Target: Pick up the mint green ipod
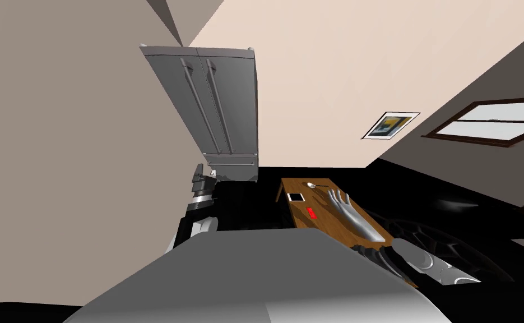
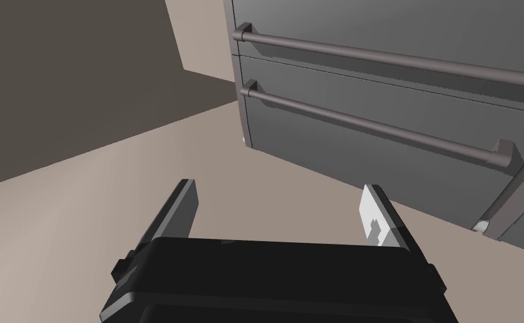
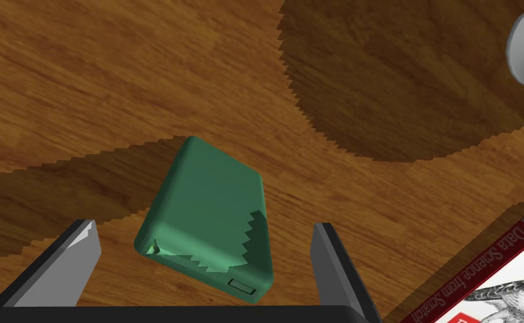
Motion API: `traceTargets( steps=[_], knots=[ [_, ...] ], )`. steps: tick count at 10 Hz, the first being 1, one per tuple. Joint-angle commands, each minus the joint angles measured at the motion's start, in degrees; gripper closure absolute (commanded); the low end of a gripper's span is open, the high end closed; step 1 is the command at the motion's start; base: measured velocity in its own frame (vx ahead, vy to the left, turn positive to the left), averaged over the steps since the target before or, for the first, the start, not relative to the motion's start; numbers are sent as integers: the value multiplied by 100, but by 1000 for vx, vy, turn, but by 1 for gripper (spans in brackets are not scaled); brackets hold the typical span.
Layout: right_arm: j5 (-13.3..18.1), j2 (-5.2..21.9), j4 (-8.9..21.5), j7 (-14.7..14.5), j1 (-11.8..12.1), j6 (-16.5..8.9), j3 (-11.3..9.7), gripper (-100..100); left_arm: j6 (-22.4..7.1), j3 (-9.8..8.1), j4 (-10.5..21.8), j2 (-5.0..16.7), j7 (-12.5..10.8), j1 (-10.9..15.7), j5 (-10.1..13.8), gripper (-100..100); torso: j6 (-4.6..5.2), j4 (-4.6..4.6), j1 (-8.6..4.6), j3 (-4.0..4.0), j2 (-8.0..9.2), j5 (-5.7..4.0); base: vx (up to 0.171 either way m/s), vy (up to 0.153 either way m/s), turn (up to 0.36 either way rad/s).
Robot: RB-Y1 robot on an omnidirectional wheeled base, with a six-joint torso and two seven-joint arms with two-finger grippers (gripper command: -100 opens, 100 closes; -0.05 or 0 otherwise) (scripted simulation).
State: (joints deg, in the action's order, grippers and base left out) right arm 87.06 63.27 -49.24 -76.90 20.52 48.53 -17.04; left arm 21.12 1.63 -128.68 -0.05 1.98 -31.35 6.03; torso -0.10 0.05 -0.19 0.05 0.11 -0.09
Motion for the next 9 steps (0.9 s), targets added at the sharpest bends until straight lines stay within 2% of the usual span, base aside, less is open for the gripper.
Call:
traceTargets(
  steps=[1, 2, 3, 7, 8, 9],
  knots=[
    [-8, -139, 159, -40, -23, -103, -28, -100, 0, 0, 0, 0, 0, 0, 0, 0, 0, 0, 0, 0, 0, 0, -53, -15, 112],
    [-4, -98, 131, -45, -36, -51, -20, -100, 0, 0, 0, 0, 0, 0, 0, 0, -1, 1, 2, 4, 6, 0, -25, -8, 26],
    [-5, -109, 145, -54, -40, -65, -22, 100, 0, 0, 0, 0, 0, 0, 0, 0, 2, 1, 5, 1, 1, 2, 0, 0, 0],
    [2, -104, 138, -66, -42, -65, -25, 100, 0, 0, 0, 0, 0, -1, 0, 0, 9, -2, 4, -5, -9, 0, 0, 0, 0],
    [2, -104, 137, -68, -42, -65, -26, 0, 0, 0, 0, 0, 0, -1, 0, 0, 10, -2, 5, -5, -10, 0, 0, 0, 0],
    [4, 51, 3, -58, -38, 75, 10, 100, 0, 0, 0, 0, 0, -1, 0, 0, 11, -2, 5, -5, -10, 1, 41, 15, -263]
  ],
)
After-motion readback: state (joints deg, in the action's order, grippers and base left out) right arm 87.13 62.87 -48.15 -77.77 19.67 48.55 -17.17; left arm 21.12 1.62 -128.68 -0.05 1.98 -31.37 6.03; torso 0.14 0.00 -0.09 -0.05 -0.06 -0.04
